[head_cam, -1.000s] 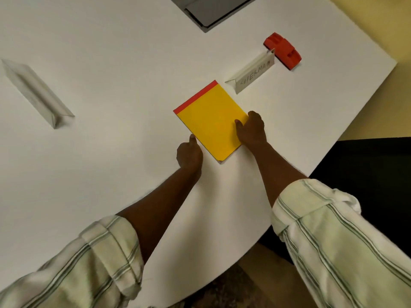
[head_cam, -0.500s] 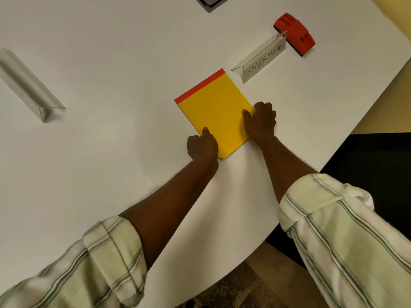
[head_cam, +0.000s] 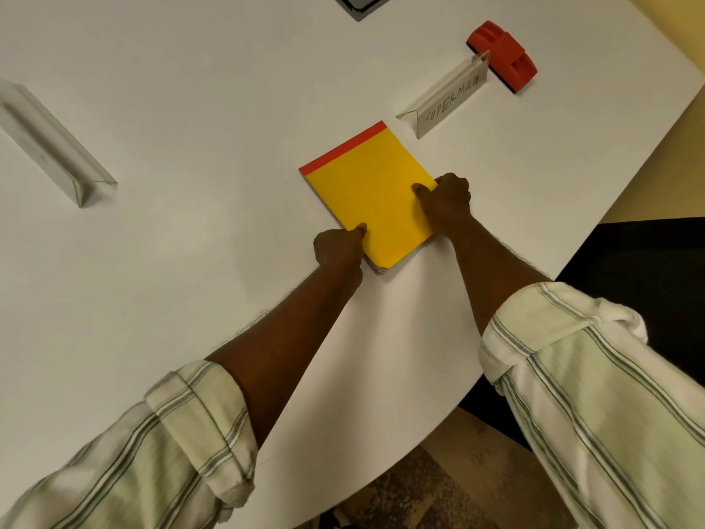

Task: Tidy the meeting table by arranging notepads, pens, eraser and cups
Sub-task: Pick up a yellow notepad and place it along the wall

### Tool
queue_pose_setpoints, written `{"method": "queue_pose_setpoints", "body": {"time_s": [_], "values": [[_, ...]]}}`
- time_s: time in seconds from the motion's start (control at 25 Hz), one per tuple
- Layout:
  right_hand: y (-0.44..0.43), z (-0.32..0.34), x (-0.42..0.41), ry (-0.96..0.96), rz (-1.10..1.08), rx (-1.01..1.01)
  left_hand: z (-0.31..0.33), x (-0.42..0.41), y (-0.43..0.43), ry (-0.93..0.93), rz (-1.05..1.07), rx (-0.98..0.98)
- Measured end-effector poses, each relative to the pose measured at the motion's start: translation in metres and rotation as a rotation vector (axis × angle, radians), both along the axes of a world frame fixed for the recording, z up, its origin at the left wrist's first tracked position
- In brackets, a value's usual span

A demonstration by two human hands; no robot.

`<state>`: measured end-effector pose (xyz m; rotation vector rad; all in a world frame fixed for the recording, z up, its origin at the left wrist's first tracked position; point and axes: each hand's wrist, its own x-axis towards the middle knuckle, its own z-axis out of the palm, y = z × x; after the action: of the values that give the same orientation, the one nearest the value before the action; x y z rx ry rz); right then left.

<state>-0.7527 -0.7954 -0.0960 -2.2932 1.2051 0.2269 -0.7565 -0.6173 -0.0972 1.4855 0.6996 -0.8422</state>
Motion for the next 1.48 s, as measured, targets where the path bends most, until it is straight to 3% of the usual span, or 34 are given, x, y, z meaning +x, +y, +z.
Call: {"method": "queue_pose_setpoints", "body": {"time_s": [0.16, 0.28, 0.56, 0.8, 1.12, 1.48], "values": [[0.01, 0.003, -0.013, 0.035, 0.009, 0.068, 0.003, -0.009, 0.011, -0.122, -0.062, 0.034], [0.024, 0.008, -0.032, 0.027, -0.056, 0.107, 0.005, -0.022, 0.028, -0.09, -0.003, -0.114], [0.082, 0.042, -0.106, -0.248, -0.128, 0.27, 0.03, -0.076, 0.078, -0.166, 0.04, -0.24], [0.141, 0.09, -0.202, -0.333, -0.039, 0.216, 0.078, -0.16, 0.135, -0.331, -0.057, -0.23], [0.216, 0.175, -0.324, -0.472, -0.018, 0.169, 0.161, -0.267, 0.201, -0.408, -0.068, -0.287], [0.267, 0.222, -0.408, -0.573, -0.143, 0.092, 0.197, -0.328, 0.241, -0.537, -0.16, -0.279]]}}
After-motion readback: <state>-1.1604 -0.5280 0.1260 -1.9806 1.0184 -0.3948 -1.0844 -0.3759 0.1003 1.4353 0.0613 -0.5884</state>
